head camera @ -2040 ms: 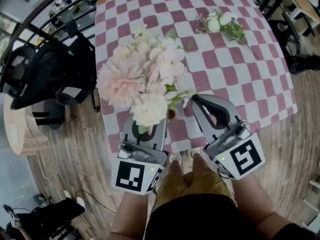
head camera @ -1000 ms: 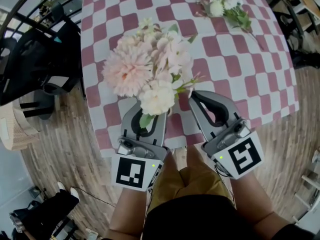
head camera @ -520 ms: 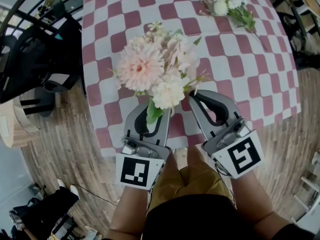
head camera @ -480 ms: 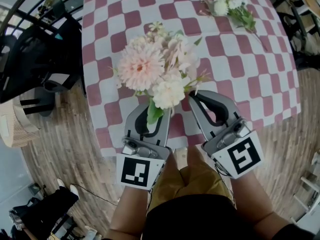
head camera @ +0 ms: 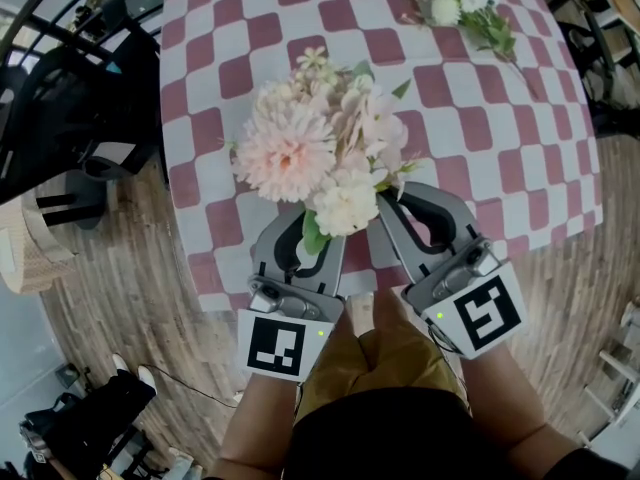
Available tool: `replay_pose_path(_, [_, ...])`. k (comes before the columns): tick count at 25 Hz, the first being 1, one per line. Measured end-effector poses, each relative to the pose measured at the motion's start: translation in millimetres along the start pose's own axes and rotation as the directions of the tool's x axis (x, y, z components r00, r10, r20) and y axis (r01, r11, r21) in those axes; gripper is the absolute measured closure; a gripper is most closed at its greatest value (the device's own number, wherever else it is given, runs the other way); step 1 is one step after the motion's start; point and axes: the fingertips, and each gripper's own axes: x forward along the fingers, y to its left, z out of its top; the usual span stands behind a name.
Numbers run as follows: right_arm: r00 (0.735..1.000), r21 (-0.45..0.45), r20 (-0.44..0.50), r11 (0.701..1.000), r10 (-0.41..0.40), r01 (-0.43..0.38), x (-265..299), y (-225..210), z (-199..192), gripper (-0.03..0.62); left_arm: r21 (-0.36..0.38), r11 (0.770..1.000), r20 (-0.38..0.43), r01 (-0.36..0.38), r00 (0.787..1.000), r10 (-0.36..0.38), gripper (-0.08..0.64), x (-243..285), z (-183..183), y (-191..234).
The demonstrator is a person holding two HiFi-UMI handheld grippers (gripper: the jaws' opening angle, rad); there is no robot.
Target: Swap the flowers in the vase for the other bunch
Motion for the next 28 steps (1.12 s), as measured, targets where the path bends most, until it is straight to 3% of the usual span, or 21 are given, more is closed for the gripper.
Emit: replay_pose_path(28, [0.998,-0.020,-0.051,0.999,0.033,-0.034,-5,19,-28,0.558,0.026,1.000,-0.025,0.007,1.000,-0.006,0.377,-16,-28,-9])
